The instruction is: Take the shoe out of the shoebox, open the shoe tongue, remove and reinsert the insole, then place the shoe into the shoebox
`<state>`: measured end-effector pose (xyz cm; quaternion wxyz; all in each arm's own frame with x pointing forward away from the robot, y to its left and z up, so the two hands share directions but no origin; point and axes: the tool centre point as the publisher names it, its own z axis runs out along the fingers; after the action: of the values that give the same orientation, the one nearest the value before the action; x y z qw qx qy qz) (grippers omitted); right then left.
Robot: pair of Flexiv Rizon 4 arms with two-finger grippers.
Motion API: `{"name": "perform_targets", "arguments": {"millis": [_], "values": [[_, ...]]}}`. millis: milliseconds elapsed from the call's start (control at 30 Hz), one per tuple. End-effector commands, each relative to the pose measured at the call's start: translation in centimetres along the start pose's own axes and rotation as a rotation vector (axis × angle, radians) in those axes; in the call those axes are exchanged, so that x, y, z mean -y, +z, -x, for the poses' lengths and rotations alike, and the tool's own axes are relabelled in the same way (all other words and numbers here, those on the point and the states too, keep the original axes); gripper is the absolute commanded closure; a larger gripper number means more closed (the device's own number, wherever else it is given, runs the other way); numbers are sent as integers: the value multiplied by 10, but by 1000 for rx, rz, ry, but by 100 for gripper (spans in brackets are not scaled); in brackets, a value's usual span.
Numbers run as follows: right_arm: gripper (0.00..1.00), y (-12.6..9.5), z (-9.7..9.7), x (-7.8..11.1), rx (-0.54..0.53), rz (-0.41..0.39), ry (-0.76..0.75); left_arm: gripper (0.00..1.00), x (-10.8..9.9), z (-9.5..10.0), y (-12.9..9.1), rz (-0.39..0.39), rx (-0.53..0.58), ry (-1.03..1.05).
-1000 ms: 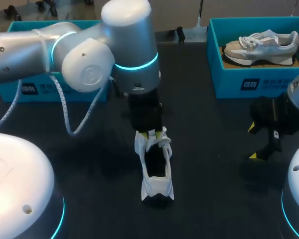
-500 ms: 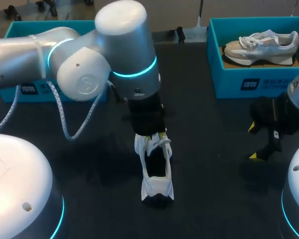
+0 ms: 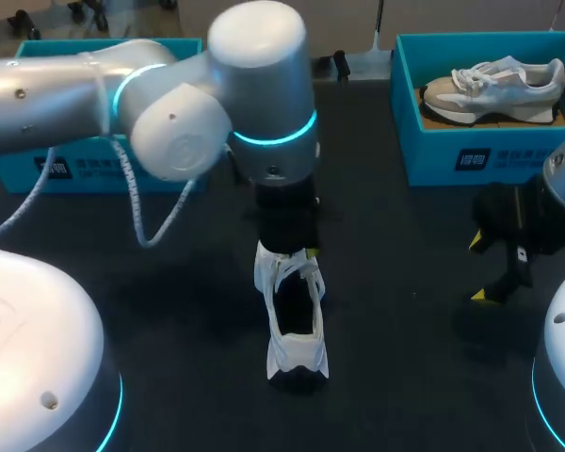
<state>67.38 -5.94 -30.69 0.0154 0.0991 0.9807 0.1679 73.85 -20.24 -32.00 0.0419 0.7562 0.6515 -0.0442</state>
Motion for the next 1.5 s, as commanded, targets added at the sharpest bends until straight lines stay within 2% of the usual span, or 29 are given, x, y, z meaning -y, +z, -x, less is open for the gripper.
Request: {"name": "perform_targets", "arguments": {"millis": [33, 167, 367, 600, 867, 1100, 1167, 1500], "values": [[0, 1, -1, 0, 2, -3, 0, 72, 2, 2, -2, -2, -29, 24], [0, 1, -1, 0, 2, -3, 0, 74, 12, -14, -7, -3, -33, 45], [0, 1, -1, 0, 2, -3, 0, 73, 23, -23, -5, -19, -30, 68], [0, 1, -1, 0, 2, -3, 0, 73, 39, -16, 7, -51, -32, 115], [0, 1, -1, 0, 2, -3, 0, 74, 47, -4, 12, -40, -11, 134], [0, 1, -1, 0, 2, -3, 0, 75, 42, -13, -20, 8, 64, 92], [0, 1, -1, 0, 2, -3, 0, 75, 44, -13, -22, 10, 68, 92], [0, 1, -1, 0, 2, -3, 0, 75, 66, -4, 13, -37, 52, 50]]}}
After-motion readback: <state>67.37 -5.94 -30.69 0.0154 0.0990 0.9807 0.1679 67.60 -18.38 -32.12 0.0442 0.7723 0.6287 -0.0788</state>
